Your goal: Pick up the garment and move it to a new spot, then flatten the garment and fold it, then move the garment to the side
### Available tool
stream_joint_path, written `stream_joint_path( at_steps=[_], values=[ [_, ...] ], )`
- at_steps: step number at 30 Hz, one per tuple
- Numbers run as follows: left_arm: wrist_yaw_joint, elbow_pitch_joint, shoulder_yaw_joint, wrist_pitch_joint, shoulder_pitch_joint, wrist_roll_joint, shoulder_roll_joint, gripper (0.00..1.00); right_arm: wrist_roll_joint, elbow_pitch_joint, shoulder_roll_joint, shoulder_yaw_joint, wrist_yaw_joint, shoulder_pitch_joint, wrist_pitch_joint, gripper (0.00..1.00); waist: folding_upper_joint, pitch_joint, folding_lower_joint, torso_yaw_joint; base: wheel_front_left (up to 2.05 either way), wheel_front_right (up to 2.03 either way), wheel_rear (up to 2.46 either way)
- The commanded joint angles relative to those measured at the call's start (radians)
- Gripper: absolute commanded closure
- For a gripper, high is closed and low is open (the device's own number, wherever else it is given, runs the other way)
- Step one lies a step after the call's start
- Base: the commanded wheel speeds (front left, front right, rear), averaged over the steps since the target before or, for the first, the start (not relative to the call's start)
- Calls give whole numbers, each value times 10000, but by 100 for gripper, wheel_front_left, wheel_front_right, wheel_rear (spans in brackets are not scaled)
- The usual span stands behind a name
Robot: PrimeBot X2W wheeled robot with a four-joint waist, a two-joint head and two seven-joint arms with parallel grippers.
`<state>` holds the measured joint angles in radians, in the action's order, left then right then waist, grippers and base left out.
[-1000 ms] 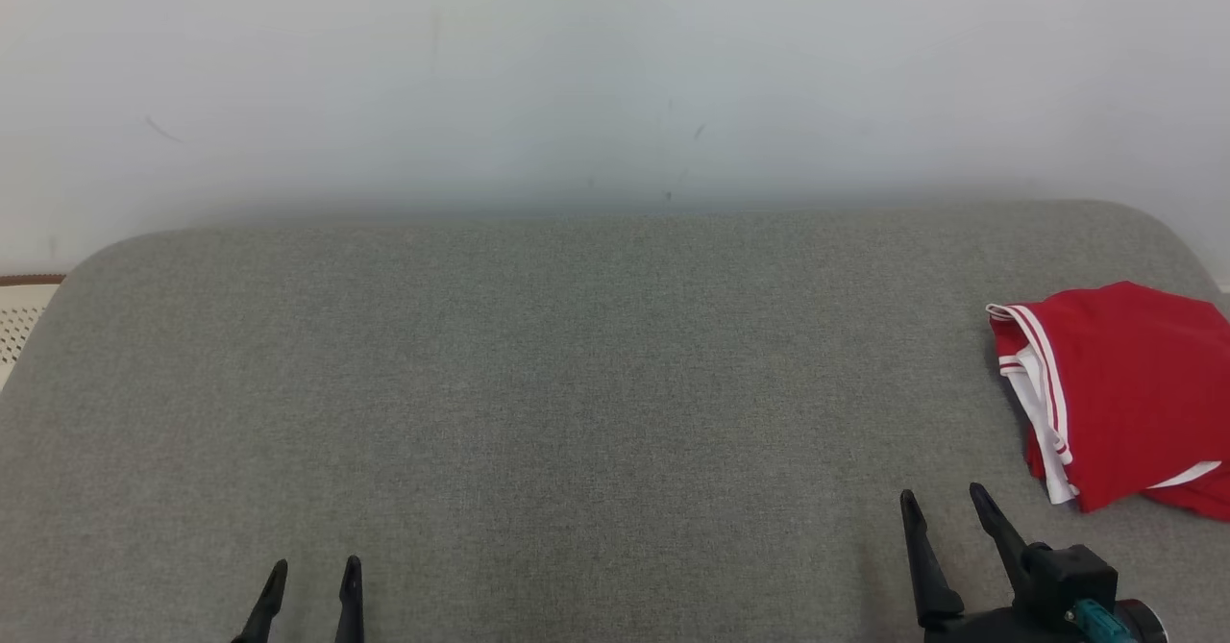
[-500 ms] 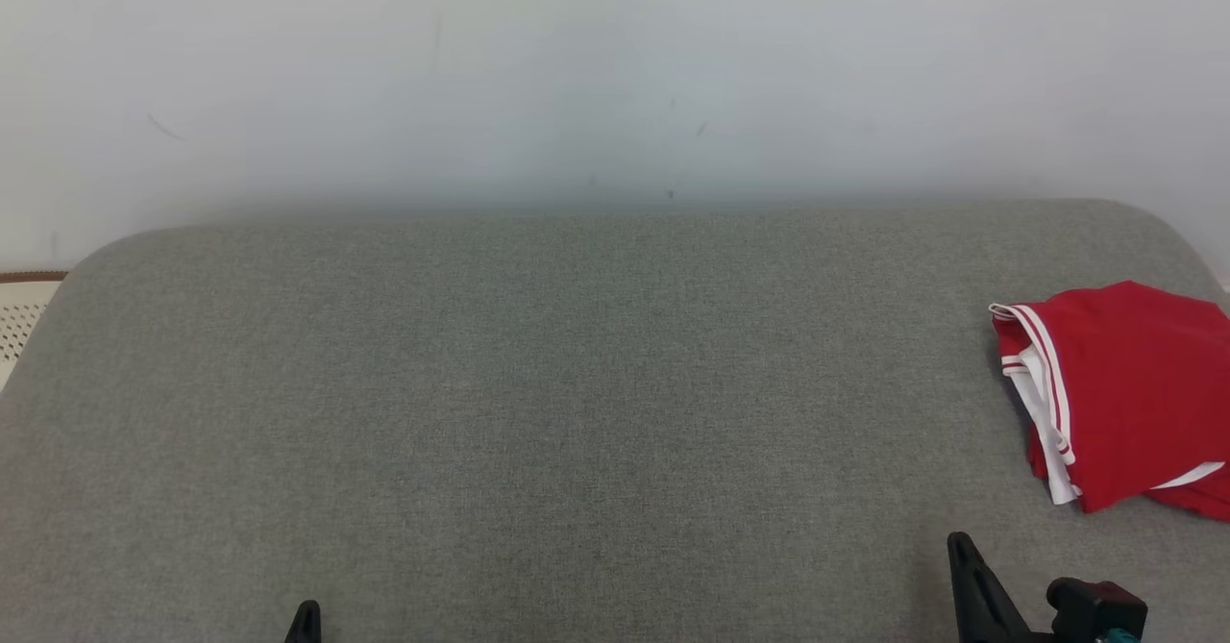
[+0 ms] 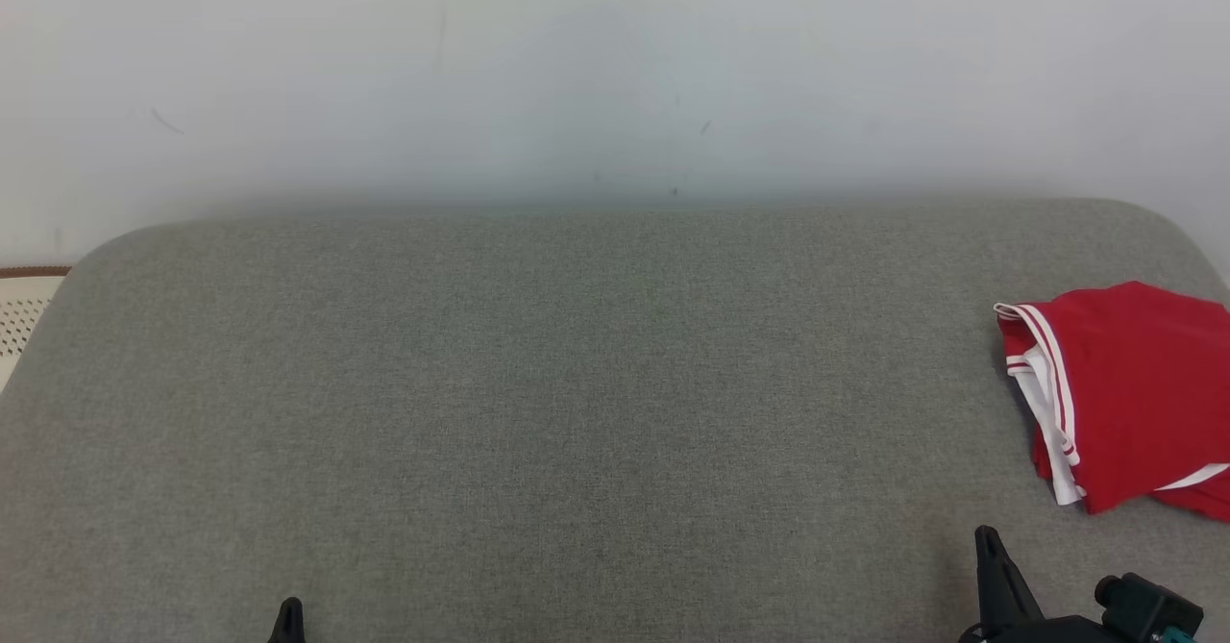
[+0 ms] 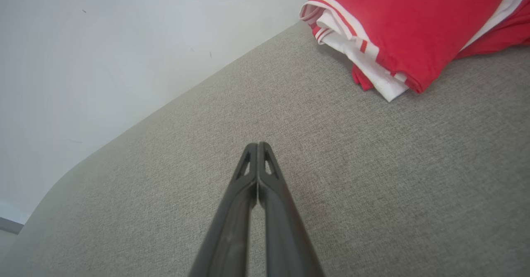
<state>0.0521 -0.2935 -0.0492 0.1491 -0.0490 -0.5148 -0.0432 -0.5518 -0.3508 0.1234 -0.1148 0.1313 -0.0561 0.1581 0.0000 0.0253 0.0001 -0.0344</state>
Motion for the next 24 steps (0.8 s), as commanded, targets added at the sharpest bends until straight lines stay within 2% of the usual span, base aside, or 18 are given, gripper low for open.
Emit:
stream_joint_path(
  at_steps=[1, 24],
  values=[
    [65, 153, -50, -70, -268, -425, -53, 100, -414, 171, -4, 106, -2, -302, -73, 100, 0, -4, 0, 5, 0, 0, 0],
    [288, 270, -257, -849, -398, -3669, -67, 100, -3578, 413, -190, 721, -4, -451, -866, 100, 0, -65, 0, 79, 0, 0, 0]
  ],
)
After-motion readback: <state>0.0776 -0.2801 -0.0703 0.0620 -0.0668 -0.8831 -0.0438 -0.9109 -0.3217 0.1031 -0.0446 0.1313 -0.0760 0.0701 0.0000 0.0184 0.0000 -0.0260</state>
